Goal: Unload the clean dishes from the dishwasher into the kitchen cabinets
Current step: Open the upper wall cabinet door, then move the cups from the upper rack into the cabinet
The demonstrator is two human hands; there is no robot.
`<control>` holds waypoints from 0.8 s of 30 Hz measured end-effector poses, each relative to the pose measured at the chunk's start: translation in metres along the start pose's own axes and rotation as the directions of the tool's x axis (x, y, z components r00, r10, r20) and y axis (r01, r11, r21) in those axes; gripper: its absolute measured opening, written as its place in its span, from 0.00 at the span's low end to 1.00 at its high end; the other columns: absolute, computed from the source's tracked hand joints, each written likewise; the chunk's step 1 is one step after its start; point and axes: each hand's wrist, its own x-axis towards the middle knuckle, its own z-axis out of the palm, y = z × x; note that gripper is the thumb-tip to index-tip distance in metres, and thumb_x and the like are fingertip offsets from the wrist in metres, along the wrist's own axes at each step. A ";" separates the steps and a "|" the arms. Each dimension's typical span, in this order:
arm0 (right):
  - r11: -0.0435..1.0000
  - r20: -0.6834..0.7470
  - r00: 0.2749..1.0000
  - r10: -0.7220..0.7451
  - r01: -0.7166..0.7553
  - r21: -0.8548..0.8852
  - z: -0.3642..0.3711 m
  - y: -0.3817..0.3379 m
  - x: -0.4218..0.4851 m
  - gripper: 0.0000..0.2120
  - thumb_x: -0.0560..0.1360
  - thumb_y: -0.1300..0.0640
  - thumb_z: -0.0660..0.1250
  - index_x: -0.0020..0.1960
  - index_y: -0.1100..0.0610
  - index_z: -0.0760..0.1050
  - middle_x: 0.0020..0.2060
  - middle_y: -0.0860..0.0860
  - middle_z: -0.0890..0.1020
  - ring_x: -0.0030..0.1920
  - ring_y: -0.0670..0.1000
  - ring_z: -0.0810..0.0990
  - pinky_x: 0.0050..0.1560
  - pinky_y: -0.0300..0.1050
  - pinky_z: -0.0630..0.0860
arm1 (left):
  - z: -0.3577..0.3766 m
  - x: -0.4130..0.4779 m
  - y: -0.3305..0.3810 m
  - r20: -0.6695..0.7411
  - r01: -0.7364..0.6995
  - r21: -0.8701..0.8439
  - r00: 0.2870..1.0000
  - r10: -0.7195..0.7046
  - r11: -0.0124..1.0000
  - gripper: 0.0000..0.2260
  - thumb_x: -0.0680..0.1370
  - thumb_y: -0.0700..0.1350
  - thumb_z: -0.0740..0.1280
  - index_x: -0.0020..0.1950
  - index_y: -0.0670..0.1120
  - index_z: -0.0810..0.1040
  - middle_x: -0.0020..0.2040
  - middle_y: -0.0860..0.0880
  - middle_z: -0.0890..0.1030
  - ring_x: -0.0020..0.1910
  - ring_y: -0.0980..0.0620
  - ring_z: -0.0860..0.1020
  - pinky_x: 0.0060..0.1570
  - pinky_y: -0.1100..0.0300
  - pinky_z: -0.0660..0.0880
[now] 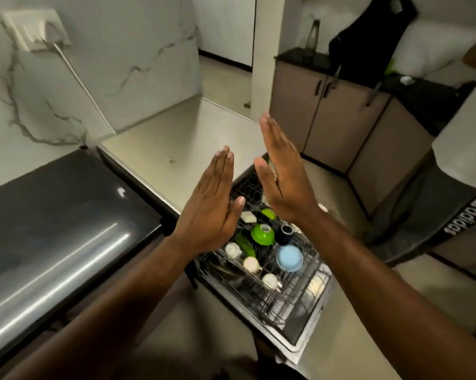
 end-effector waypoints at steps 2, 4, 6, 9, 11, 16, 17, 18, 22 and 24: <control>0.996 0.033 0.995 0.093 -0.093 -0.005 0.003 0.015 -0.035 0.28 0.83 0.51 0.52 0.79 0.57 0.49 0.79 0.51 0.53 0.78 0.46 0.50 0.77 0.54 0.53 | 0.022 -0.016 0.003 0.067 0.000 -0.027 0.998 0.002 1.000 0.32 0.83 0.50 0.54 0.79 0.38 0.43 0.80 0.42 0.43 0.80 0.47 0.43 0.78 0.49 0.48; 0.983 0.067 0.981 0.183 -0.182 -0.026 0.006 0.031 -0.068 0.28 0.83 0.50 0.52 0.80 0.56 0.49 0.79 0.49 0.53 0.78 0.46 0.50 0.76 0.58 0.55 | 0.045 -0.028 0.006 0.135 -0.015 -0.045 0.991 0.021 0.999 0.31 0.83 0.51 0.53 0.79 0.37 0.44 0.80 0.42 0.44 0.80 0.48 0.43 0.78 0.49 0.49; 0.967 0.098 0.963 0.252 -0.248 -0.052 0.009 0.050 -0.097 0.28 0.83 0.50 0.51 0.80 0.56 0.49 0.79 0.49 0.53 0.78 0.46 0.50 0.75 0.59 0.56 | 0.067 -0.038 0.008 0.214 -0.007 -0.061 0.977 0.021 0.998 0.31 0.83 0.53 0.51 0.79 0.37 0.44 0.80 0.42 0.44 0.80 0.48 0.42 0.78 0.49 0.49; 0.935 0.158 0.923 0.350 -0.334 -0.116 0.015 0.074 -0.133 0.28 0.83 0.46 0.50 0.80 0.52 0.48 0.79 0.46 0.52 0.78 0.45 0.49 0.77 0.55 0.54 | 0.097 -0.044 0.006 0.306 0.008 -0.075 0.952 0.016 0.997 0.31 0.83 0.54 0.49 0.80 0.38 0.45 0.81 0.43 0.44 0.79 0.49 0.41 0.78 0.50 0.47; 0.913 0.210 0.890 0.405 -0.381 -0.148 0.022 0.087 -0.154 0.28 0.83 0.44 0.48 0.80 0.50 0.47 0.79 0.45 0.51 0.78 0.44 0.48 0.76 0.54 0.54 | 0.116 -0.046 0.005 0.361 0.015 -0.080 0.932 0.015 0.997 0.31 0.83 0.55 0.49 0.80 0.39 0.46 0.81 0.43 0.45 0.79 0.50 0.41 0.78 0.51 0.46; 0.876 0.313 0.818 0.483 -0.446 -0.185 0.045 0.120 -0.193 0.28 0.82 0.44 0.47 0.80 0.51 0.47 0.79 0.46 0.52 0.78 0.45 0.50 0.76 0.53 0.55 | 0.161 -0.055 -0.002 0.507 0.065 -0.104 0.862 -0.003 0.992 0.32 0.82 0.57 0.46 0.80 0.39 0.46 0.81 0.44 0.46 0.79 0.50 0.41 0.78 0.53 0.44; 0.869 0.321 0.807 0.495 -0.457 -0.189 0.050 0.126 -0.199 0.28 0.82 0.45 0.49 0.80 0.52 0.49 0.79 0.47 0.53 0.78 0.45 0.51 0.76 0.52 0.55 | 0.168 -0.058 -0.005 0.532 0.074 -0.102 0.846 -0.009 0.992 0.32 0.82 0.58 0.45 0.80 0.39 0.46 0.81 0.43 0.46 0.79 0.50 0.41 0.78 0.53 0.45; 0.862 0.333 0.795 0.508 -0.471 -0.188 0.056 0.133 -0.206 0.28 0.82 0.46 0.50 0.80 0.53 0.50 0.79 0.48 0.54 0.78 0.46 0.52 0.76 0.51 0.55 | 0.176 -0.060 -0.009 0.558 0.085 -0.097 0.829 -0.016 0.992 0.33 0.82 0.58 0.45 0.80 0.39 0.47 0.80 0.43 0.47 0.80 0.49 0.43 0.78 0.52 0.45; 0.853 0.398 0.758 0.517 -0.497 -0.160 0.079 0.162 -0.234 0.29 0.79 0.55 0.57 0.78 0.57 0.56 0.77 0.53 0.61 0.77 0.52 0.59 0.74 0.56 0.62 | 0.206 -0.065 -0.022 0.627 0.155 -0.074 0.775 -0.075 0.985 0.33 0.82 0.57 0.48 0.79 0.37 0.50 0.80 0.40 0.52 0.79 0.45 0.47 0.78 0.52 0.47; 0.841 0.437 0.727 0.530 -0.517 -0.159 0.093 0.178 -0.248 0.30 0.77 0.58 0.57 0.78 0.58 0.57 0.76 0.53 0.63 0.76 0.53 0.61 0.73 0.56 0.63 | 0.221 -0.065 -0.029 0.673 0.185 -0.050 0.732 -0.103 0.982 0.32 0.81 0.56 0.49 0.79 0.37 0.50 0.80 0.40 0.52 0.79 0.45 0.48 0.78 0.50 0.50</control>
